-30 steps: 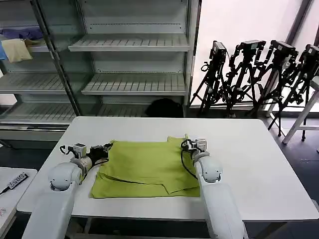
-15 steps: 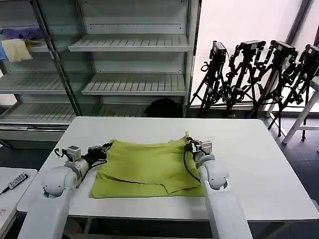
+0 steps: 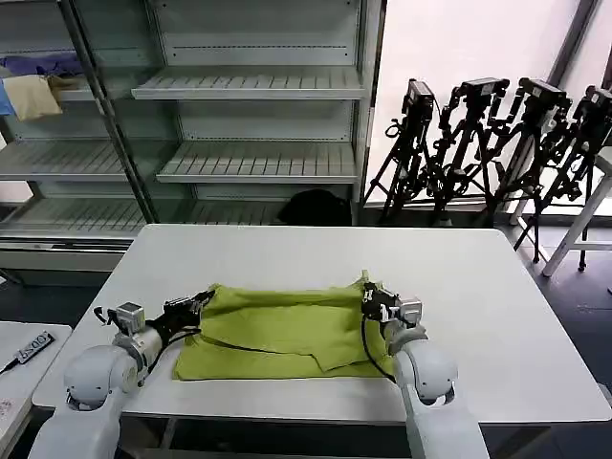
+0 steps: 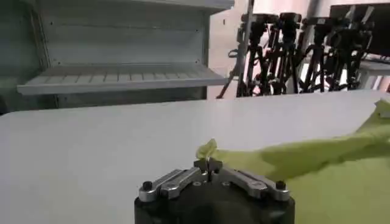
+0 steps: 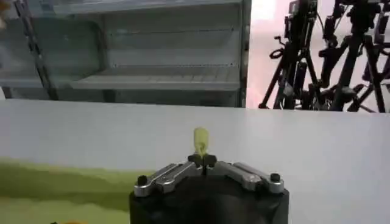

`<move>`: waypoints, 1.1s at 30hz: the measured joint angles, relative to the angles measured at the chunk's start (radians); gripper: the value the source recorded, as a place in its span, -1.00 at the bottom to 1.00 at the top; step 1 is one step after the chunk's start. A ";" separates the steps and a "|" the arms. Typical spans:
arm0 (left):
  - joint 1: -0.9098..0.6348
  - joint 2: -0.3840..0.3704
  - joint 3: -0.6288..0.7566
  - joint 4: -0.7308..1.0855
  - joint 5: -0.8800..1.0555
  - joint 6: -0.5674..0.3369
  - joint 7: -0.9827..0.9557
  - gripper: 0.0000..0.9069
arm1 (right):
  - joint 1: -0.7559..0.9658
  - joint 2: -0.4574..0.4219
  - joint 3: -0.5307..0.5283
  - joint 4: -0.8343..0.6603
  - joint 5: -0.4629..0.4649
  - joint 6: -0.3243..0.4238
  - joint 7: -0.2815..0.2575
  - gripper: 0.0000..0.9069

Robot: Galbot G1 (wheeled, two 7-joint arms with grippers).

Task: Fold and organize the clothes.

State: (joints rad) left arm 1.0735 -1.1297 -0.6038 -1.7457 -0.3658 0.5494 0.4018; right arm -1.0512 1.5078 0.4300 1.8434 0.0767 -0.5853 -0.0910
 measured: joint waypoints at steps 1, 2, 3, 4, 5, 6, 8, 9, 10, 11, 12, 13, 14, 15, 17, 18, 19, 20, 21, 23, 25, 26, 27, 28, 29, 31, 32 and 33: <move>0.006 0.001 -0.003 -0.004 -0.001 -0.001 0.001 -0.98 | -0.010 0.000 0.002 0.008 -0.001 0.000 -0.001 -1.00; 0.012 0.002 -0.007 -0.009 -0.001 -0.003 0.003 -0.98 | -0.020 0.000 0.002 0.016 -0.002 0.000 -0.003 -1.00; 0.019 0.002 -0.010 -0.013 -0.001 -0.004 0.004 -0.98 | -0.029 0.001 0.003 0.024 -0.003 0.001 -0.005 -1.00; 0.025 0.002 -0.012 -0.016 -0.001 -0.005 0.005 -0.98 | -0.038 0.001 0.003 0.031 -0.004 0.001 -0.007 -1.00; 0.031 0.002 -0.015 -0.020 -0.001 -0.006 0.007 -0.98 | -0.047 0.001 0.003 0.038 -0.006 0.001 -0.007 -1.00; 0.037 0.002 -0.017 -0.024 -0.001 -0.006 0.008 -0.98 | -0.055 0.001 0.003 0.044 -0.007 0.001 -0.008 -1.00; 0.048 0.002 -0.023 -0.032 0.001 -0.007 0.009 -0.98 | -0.069 0.000 0.004 0.055 -0.008 0.001 -0.010 -1.00; 0.053 0.002 -0.025 -0.036 0.003 -0.007 0.009 -0.98 | -0.076 -0.001 0.005 0.062 -0.010 0.001 -0.011 -1.00; 0.057 0.002 -0.027 -0.039 0.004 -0.007 0.009 -0.98 | -0.082 -0.001 0.006 0.067 -0.012 0.001 -0.012 -1.00; 0.062 0.003 -0.029 -0.043 0.007 -0.007 0.010 -0.98 | -0.089 -0.001 0.008 0.073 -0.015 0.001 -0.012 -1.00; 0.066 0.004 -0.030 -0.046 0.010 -0.008 0.010 -0.98 | -0.096 -0.001 0.010 0.078 -0.018 0.001 -0.012 -1.00; 0.070 0.005 -0.032 -0.048 0.012 -0.008 0.011 -0.98 | -0.102 -0.001 0.011 0.082 -0.020 0.001 -0.012 -1.00; 0.073 0.006 -0.033 -0.052 0.015 -0.008 0.011 -0.98 | -0.107 -0.001 0.013 0.087 -0.024 0.001 -0.013 -1.00; 0.076 0.006 -0.033 -0.055 0.019 -0.008 0.011 -0.98 | -0.114 -0.002 0.014 0.092 -0.028 0.001 -0.014 -1.00; 0.080 0.006 -0.034 -0.059 0.026 -0.008 0.011 -0.98 | -0.124 -0.004 0.015 0.101 -0.034 0.001 -0.015 -1.00; 0.083 0.006 -0.034 -0.062 0.029 -0.007 0.012 -0.98 | -0.130 -0.004 0.017 0.106 -0.037 0.001 -0.017 -1.00; 0.086 0.006 -0.034 -0.063 0.032 -0.007 0.012 -0.98 | -0.135 -0.004 0.017 0.111 -0.041 0.001 -0.018 -1.00; 0.089 0.005 -0.034 -0.066 0.035 -0.007 0.013 -0.98 | -0.140 -0.004 0.017 0.115 -0.044 0.001 -0.019 -1.00; 0.093 0.004 -0.034 -0.068 0.039 -0.007 0.013 -0.98 | -0.145 -0.005 0.017 0.120 -0.046 0.001 -0.020 -1.00; 0.098 0.002 -0.034 -0.072 0.046 -0.009 0.014 -0.98 | -0.153 -0.005 0.019 0.128 -0.050 0.001 -0.022 -1.00; 0.103 0.000 -0.034 -0.075 0.053 -0.009 0.014 -0.98 | -0.162 -0.005 0.021 0.137 -0.056 0.001 -0.022 -1.00; 0.105 0.000 -0.034 -0.076 0.056 -0.009 0.014 -0.98 | -0.166 -0.005 0.022 0.140 -0.058 0.001 -0.023 -1.00; 0.106 0.001 -0.034 -0.077 0.059 -0.008 0.014 -0.98 | -0.169 -0.006 0.023 0.144 -0.062 0.001 -0.024 -1.00; 0.108 0.001 -0.035 -0.079 0.062 -0.008 0.014 -0.98 | -0.173 -0.006 0.024 0.146 -0.066 0.002 -0.025 -1.00; 0.110 0.001 -0.036 -0.080 0.064 -0.008 0.014 -0.98 | -0.176 -0.006 0.024 0.148 -0.070 0.002 -0.027 -1.00; 0.115 0.001 -0.038 -0.086 0.071 -0.006 0.014 -0.96 | -0.183 -0.007 0.024 0.153 -0.079 0.002 -0.030 -1.00; 0.117 0.001 -0.038 -0.088 0.074 -0.005 0.014 -0.87 | -0.186 -0.006 0.023 0.154 -0.084 0.002 -0.032 -1.00; 0.119 0.001 -0.038 -0.091 0.078 -0.004 0.014 -0.49 | -0.190 -0.005 0.021 0.155 -0.090 0.002 -0.033 -1.00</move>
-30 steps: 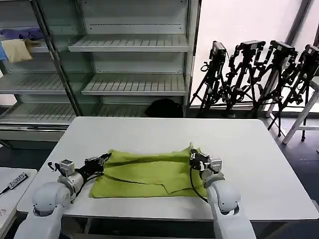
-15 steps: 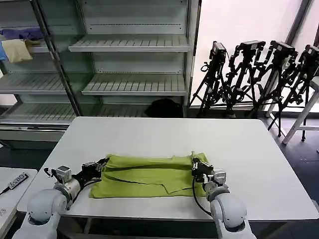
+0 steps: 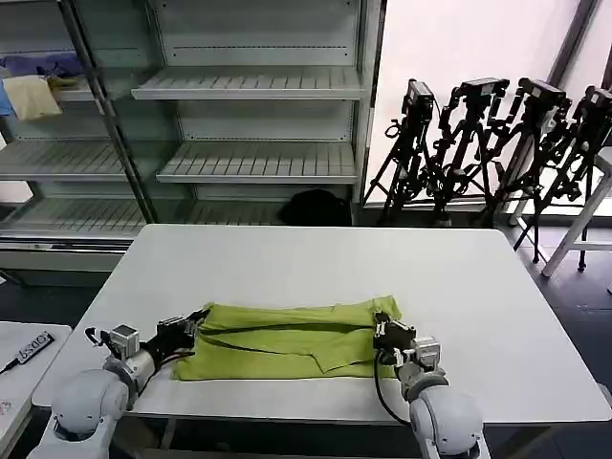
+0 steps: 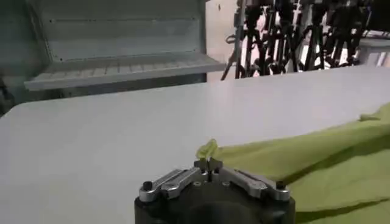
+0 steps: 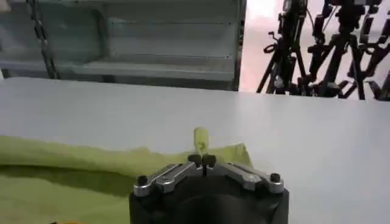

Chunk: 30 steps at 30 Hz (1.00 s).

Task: Fold and organize the clothes.

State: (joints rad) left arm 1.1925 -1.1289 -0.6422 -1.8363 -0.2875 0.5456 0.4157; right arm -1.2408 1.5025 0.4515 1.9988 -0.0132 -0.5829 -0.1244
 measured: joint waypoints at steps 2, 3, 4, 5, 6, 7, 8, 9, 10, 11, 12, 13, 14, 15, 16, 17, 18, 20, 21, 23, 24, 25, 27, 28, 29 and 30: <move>0.004 -0.001 0.000 -0.005 0.010 0.000 0.002 1.00 | -0.006 0.003 -0.004 0.000 -0.016 0.001 -0.002 1.00; 0.006 -0.003 0.000 -0.006 0.015 0.000 0.002 1.00 | -0.008 0.005 -0.005 0.000 -0.025 0.001 -0.001 1.00; 0.009 -0.004 0.000 -0.008 0.019 -0.001 0.003 1.00 | -0.011 0.007 -0.005 0.000 -0.034 0.001 -0.001 1.00; 0.011 -0.006 0.000 -0.011 0.023 -0.001 0.003 1.00 | -0.013 0.008 -0.006 0.000 -0.044 0.001 0.000 1.00; 0.014 -0.007 0.000 -0.014 0.027 -0.002 0.002 1.00 | -0.013 0.009 -0.007 0.000 -0.053 0.002 0.001 1.00; 0.017 -0.009 0.001 -0.018 0.031 -0.003 0.002 1.00 | -0.015 0.011 -0.008 -0.001 -0.064 0.002 0.004 1.00; 0.020 -0.011 0.002 -0.021 0.035 -0.005 0.001 1.00 | -0.016 0.013 -0.009 -0.002 -0.076 0.002 0.006 1.00; 0.023 -0.013 0.003 -0.024 0.038 -0.006 -0.001 1.00 | -0.017 0.013 -0.010 -0.004 -0.087 0.002 0.008 1.00; 0.025 -0.016 0.004 -0.027 0.041 -0.006 -0.003 1.00 | -0.018 0.014 -0.011 -0.005 -0.099 0.003 0.011 1.00; 0.027 -0.018 0.005 -0.030 0.044 -0.007 -0.004 1.00 | -0.018 0.015 -0.012 -0.007 -0.111 0.003 0.014 1.00; 0.028 -0.020 0.006 -0.033 0.048 -0.007 -0.006 1.00 | -0.018 0.016 -0.011 -0.008 -0.123 0.004 0.016 1.00; 0.029 -0.022 0.007 -0.035 0.051 -0.006 -0.009 1.00 | -0.019 0.017 -0.011 -0.010 -0.134 0.004 0.020 1.00; 0.030 -0.024 0.008 -0.039 0.053 -0.006 -0.011 1.00 | -0.019 0.017 -0.011 -0.013 -0.147 0.004 0.023 1.00; 0.032 -0.026 0.008 -0.043 0.057 -0.005 -0.014 1.00 | -0.020 0.016 -0.011 -0.014 -0.159 0.004 0.025 1.00; 0.034 -0.027 0.008 -0.046 0.061 -0.005 -0.015 1.00 | -0.021 0.016 -0.010 -0.016 -0.169 0.005 0.028 1.00; 0.036 -0.028 0.008 -0.049 0.064 -0.006 -0.017 1.00 | -0.022 0.016 -0.010 -0.017 -0.181 0.005 0.031 1.00; 0.038 -0.029 0.006 -0.053 0.068 -0.005 -0.020 1.00 | -0.022 0.016 -0.010 -0.020 -0.194 0.005 0.034 1.00; 0.042 -0.033 0.004 -0.059 0.077 -0.005 -0.026 1.00 | -0.022 0.017 -0.010 -0.025 -0.219 0.006 0.041 1.00; 0.044 -0.035 0.003 -0.063 0.082 -0.005 -0.029 1.00 | -0.023 0.017 -0.010 -0.026 -0.232 0.007 0.044 1.00; 0.046 -0.038 -0.001 -0.071 0.092 -0.007 -0.035 1.00 | -0.024 0.019 -0.011 -0.031 -0.257 0.010 0.049 1.00; 0.047 -0.040 -0.002 -0.076 0.095 -0.007 -0.038 1.00 | -0.026 0.019 -0.011 -0.031 -0.270 0.012 0.050 1.00; 0.047 -0.043 -0.004 -0.079 0.096 -0.008 -0.041 1.00 | -0.027 0.019 -0.011 -0.031 -0.279 0.014 0.052 1.00; 0.049 -0.048 -0.009 -0.087 0.097 -0.011 -0.048 1.00 | -0.029 0.019 -0.010 -0.031 -0.299 0.016 0.054 1.00; 0.051 -0.050 -0.012 -0.092 0.097 -0.014 -0.053 1.00 | -0.030 0.019 -0.010 -0.031 -0.306 0.017 0.055 1.00; 0.053 -0.053 -0.015 -0.097 0.095 -0.017 -0.056 1.00 | -0.031 0.020 -0.009 -0.031 -0.311 0.019 0.057 1.00; 0.056 -0.057 -0.018 -0.102 0.092 -0.021 -0.059 1.00 | -0.033 0.021 -0.008 -0.030 -0.315 0.020 0.058 1.00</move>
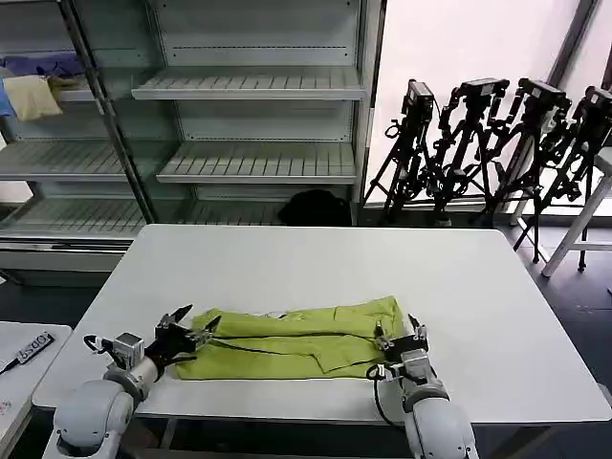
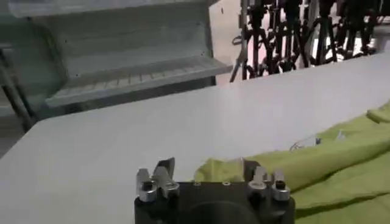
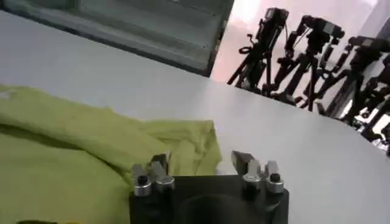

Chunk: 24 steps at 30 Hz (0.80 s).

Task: Fold and organize the clothes.

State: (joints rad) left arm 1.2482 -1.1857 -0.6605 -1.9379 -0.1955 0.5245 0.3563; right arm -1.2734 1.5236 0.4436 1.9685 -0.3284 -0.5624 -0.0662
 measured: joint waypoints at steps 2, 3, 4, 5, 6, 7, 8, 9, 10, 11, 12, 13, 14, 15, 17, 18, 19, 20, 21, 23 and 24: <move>0.007 -0.009 -0.007 -0.012 -0.011 -0.010 -0.013 1.00 | -0.002 0.002 0.005 0.004 0.004 0.005 0.006 1.00; 0.009 -0.013 -0.008 -0.019 -0.015 -0.015 -0.022 1.00 | -0.002 0.003 0.007 0.008 0.014 0.009 0.008 1.00; 0.012 -0.017 -0.009 -0.024 -0.018 -0.021 -0.033 1.00 | -0.002 0.004 0.011 0.012 0.031 0.015 0.011 1.00; 0.016 -0.023 -0.008 -0.028 -0.021 -0.027 -0.050 1.00 | 0.000 0.005 0.015 0.019 0.051 0.022 0.013 1.00; 0.020 -0.028 -0.007 -0.030 -0.021 -0.031 -0.068 1.00 | 0.002 0.005 0.018 0.026 0.075 0.029 0.016 1.00; 0.025 -0.033 -0.005 -0.032 -0.021 -0.036 -0.086 1.00 | 0.005 0.005 0.022 0.035 0.105 0.036 0.018 1.00; 0.031 -0.039 -0.002 -0.034 -0.021 -0.041 -0.107 1.00 | 0.008 0.005 0.027 0.043 0.133 0.042 0.019 1.00; 0.037 -0.044 0.001 -0.034 -0.019 -0.044 -0.126 1.00 | 0.012 0.003 0.031 0.052 0.162 0.048 0.021 1.00; 0.043 -0.049 0.003 -0.034 -0.017 -0.046 -0.145 1.00 | 0.018 0.001 0.038 0.063 0.195 0.051 0.024 1.00; 0.049 -0.055 0.007 -0.034 -0.014 -0.048 -0.165 1.00 | 0.022 0.000 0.044 0.071 0.222 0.054 0.026 1.00; 0.055 -0.061 0.010 -0.033 -0.010 -0.051 -0.181 1.00 | 0.027 -0.001 0.048 0.080 0.247 0.056 0.028 1.00; 0.060 -0.067 0.013 -0.031 -0.005 -0.054 -0.195 1.00 | 0.032 -0.002 0.053 0.087 0.272 0.057 0.030 1.00; 0.066 -0.073 0.017 -0.028 0.000 -0.057 -0.209 1.00 | 0.039 -0.004 0.060 0.095 0.297 0.057 0.033 1.00; 0.070 -0.078 0.021 -0.025 0.004 -0.060 -0.220 1.00 | 0.045 -0.005 0.066 0.101 0.317 0.058 0.035 1.00; 0.077 -0.089 0.024 -0.022 0.012 -0.065 -0.241 1.00 | 0.055 -0.006 0.075 0.110 0.353 0.058 0.037 1.00; 0.081 -0.093 0.026 -0.021 0.014 -0.066 -0.249 1.00 | 0.059 -0.006 0.080 0.112 0.367 0.058 0.037 1.00; 0.086 -0.097 0.028 -0.021 0.015 -0.068 -0.256 1.00 | 0.063 -0.007 0.084 0.114 0.380 0.058 0.038 1.00; 0.091 -0.101 0.029 -0.021 0.016 -0.069 -0.262 1.00 | 0.065 -0.006 0.089 0.116 0.393 0.059 0.038 1.00; 0.095 -0.104 0.029 -0.021 0.016 -0.069 -0.268 1.00 | 0.067 -0.006 0.092 0.117 0.404 0.060 0.038 1.00; 0.103 -0.113 0.032 -0.024 0.016 -0.068 -0.278 1.00 | 0.072 -0.006 0.099 0.120 0.425 0.061 0.038 1.00; 0.107 -0.117 0.034 -0.026 0.016 -0.067 -0.282 0.82 | 0.074 -0.006 0.101 0.121 0.433 0.061 0.037 1.00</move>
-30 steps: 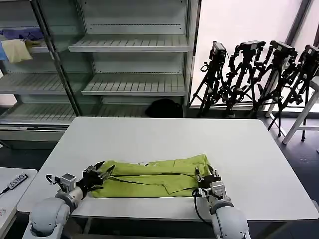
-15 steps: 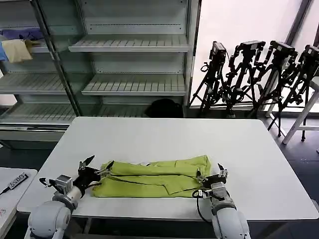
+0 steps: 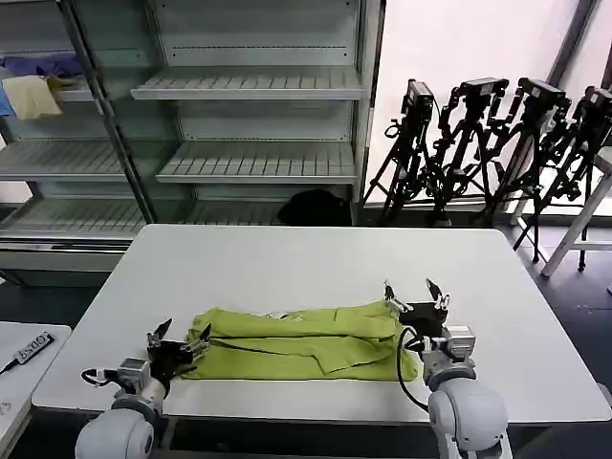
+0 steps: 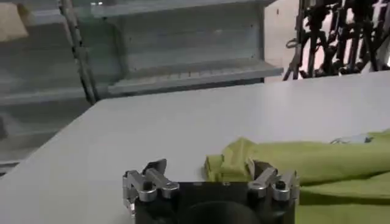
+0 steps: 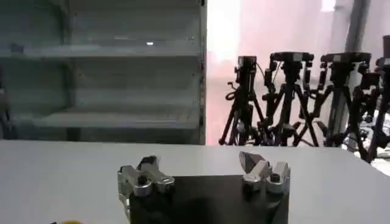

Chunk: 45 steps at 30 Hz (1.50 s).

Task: Fold and organize the clothes.

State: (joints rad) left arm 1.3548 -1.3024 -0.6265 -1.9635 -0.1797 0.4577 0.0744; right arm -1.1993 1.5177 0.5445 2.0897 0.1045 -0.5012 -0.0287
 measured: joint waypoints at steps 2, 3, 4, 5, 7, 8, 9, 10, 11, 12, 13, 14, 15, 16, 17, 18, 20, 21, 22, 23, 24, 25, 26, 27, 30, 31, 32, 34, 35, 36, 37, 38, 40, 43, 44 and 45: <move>0.009 -0.008 0.005 -0.003 0.000 0.004 -0.007 0.38 | 0.004 0.000 0.004 0.003 0.014 0.001 0.000 1.00; 0.013 -0.011 0.007 -0.004 0.000 0.006 -0.009 -0.02 | 0.007 -0.001 0.006 0.004 0.020 0.002 -0.001 1.00; 0.015 -0.015 0.009 -0.004 0.000 0.009 -0.013 -0.22 | 0.008 -0.001 0.007 0.004 0.025 0.002 0.000 1.00; 0.016 -0.018 0.010 -0.004 0.000 0.012 -0.015 -0.60 | 0.009 -0.001 0.009 0.005 0.030 0.002 0.000 1.00; 0.017 -0.023 0.012 -0.007 -0.003 0.020 -0.020 -0.96 | 0.010 0.000 0.012 0.005 0.038 0.003 0.001 1.00; 0.019 -0.024 0.014 -0.010 -0.007 0.025 -0.020 -0.96 | 0.010 0.001 0.014 0.006 0.042 0.003 0.001 1.00; 0.021 -0.026 0.016 -0.012 -0.012 0.030 -0.021 -0.96 | 0.010 0.001 0.016 0.007 0.046 0.004 0.001 1.00; 0.023 -0.028 0.018 -0.016 -0.016 0.037 -0.021 -0.96 | 0.011 0.002 0.018 0.008 0.049 0.004 0.002 1.00; 0.024 -0.031 0.019 -0.019 -0.021 0.044 -0.021 -0.96 | 0.011 0.002 0.019 0.009 0.052 0.005 0.003 1.00; 0.025 -0.033 0.020 -0.022 -0.026 0.050 -0.021 -0.96 | 0.011 0.002 0.022 0.011 0.056 0.005 0.004 1.00; 0.025 -0.035 0.021 -0.025 -0.030 0.057 -0.021 -0.96 | 0.012 0.002 0.023 0.012 0.058 0.005 0.004 1.00; 0.026 -0.037 0.021 -0.028 -0.034 0.063 -0.020 -0.96 | 0.012 0.002 0.025 0.014 0.061 0.005 0.005 1.00; 0.028 -0.037 0.023 -0.029 -0.038 0.068 -0.019 -0.96 | 0.012 0.002 0.027 0.015 0.064 0.006 0.005 1.00; 0.029 -0.037 0.025 -0.029 -0.041 0.073 -0.019 -0.96 | 0.012 0.002 0.029 0.016 0.066 0.006 0.006 1.00; 0.030 -0.037 0.026 -0.030 -0.044 0.076 -0.018 -0.96 | 0.012 0.001 0.030 0.018 0.068 0.006 0.006 1.00; 0.031 -0.038 0.027 -0.031 -0.047 0.080 -0.017 -0.98 | 0.011 0.001 0.032 0.020 0.070 0.006 0.007 1.00; 0.034 -0.038 0.028 -0.032 -0.052 0.085 -0.012 -0.98 | 0.011 0.001 0.035 0.022 0.073 0.006 0.008 1.00; 0.035 -0.038 0.028 -0.033 -0.055 0.087 -0.009 -1.00 | 0.011 0.000 0.036 0.024 0.074 0.006 0.008 1.00; 0.035 -0.038 0.028 -0.033 -0.058 0.089 -0.006 -1.00 | 0.011 0.000 0.037 0.025 0.075 0.006 0.008 1.00; 0.035 -0.037 0.028 -0.034 -0.059 0.091 -0.003 -1.00 | 0.010 0.000 0.038 0.026 0.076 0.006 0.009 1.00; 0.035 -0.037 0.028 -0.034 -0.061 0.093 0.000 -1.00 | 0.010 -0.001 0.038 0.027 0.077 0.006 0.010 1.00; 0.034 -0.037 0.028 -0.034 -0.062 0.095 0.001 -1.00 | 0.010 -0.001 0.039 0.027 0.078 0.006 0.010 1.00; 0.033 -0.037 0.029 -0.034 -0.063 0.097 0.004 -1.00 | 0.010 -0.001 0.040 0.027 0.079 0.006 0.011 1.00; 0.032 -0.037 0.030 -0.033 -0.063 0.099 0.007 -1.00 | 0.010 -0.002 0.041 0.028 0.079 0.006 0.012 1.00; 0.027 -0.038 0.030 -0.031 -0.062 0.101 0.015 -1.00 | 0.010 -0.003 0.044 0.029 0.081 0.006 0.013 1.00; 0.026 -0.038 0.029 -0.030 -0.060 0.101 0.018 -1.00 | 0.010 -0.004 0.045 0.029 0.081 0.005 0.013 1.00; 0.026 -0.037 0.028 -0.028 -0.056 0.099 0.023 -1.00 | 0.010 -0.004 0.046 0.029 0.082 0.005 0.013 1.00; 0.026 -0.036 0.026 -0.026 -0.050 0.093 0.030 -1.00 | 0.009 -0.005 0.049 0.029 0.083 0.005 0.014 1.00; 0.026 -0.034 0.023 -0.023 -0.044 0.088 0.034 -1.00 | 0.008 -0.005 0.051 0.029 0.084 0.005 0.013 1.00; 0.028 -0.031 0.021 -0.021 -0.038 0.082 0.038 -1.00 | 0.008 -0.006 0.053 0.028 0.085 0.005 0.013 1.00; 0.029 -0.029 0.018 -0.020 -0.031 0.076 0.042 -1.00 | 0.008 -0.007 0.055 0.027 0.085 0.005 0.014 1.00; 0.031 -0.027 0.015 -0.019 -0.022 0.069 0.048 -1.00 | 0.007 -0.008 0.057 0.026 0.086 0.005 0.013 1.00; 0.033 -0.022 0.007 -0.019 -0.004 0.056 0.057 -1.00 | 0.007 -0.011 0.062 0.022 0.088 0.006 0.013 1.00; 0.027 -0.011 -0.015 -0.013 0.024 0.036 0.074 -1.00 | 0.007 -0.015 0.070 0.017 0.090 0.006 0.013 1.00; 0.024 -0.007 -0.025 -0.010 0.034 0.028 0.082 -1.00 | 0.007 -0.016 0.072 0.015 0.090 0.006 0.013 1.00; 0.021 -0.001 -0.034 -0.007 0.044 0.021 0.089 -1.00 | 0.006 -0.017 0.075 0.013 0.090 0.006 0.013 1.00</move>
State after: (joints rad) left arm 1.3762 -1.3036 -0.6609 -1.9709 -0.1362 0.4786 0.1635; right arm -1.1933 1.5002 0.6193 2.1027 0.1948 -0.4949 -0.0161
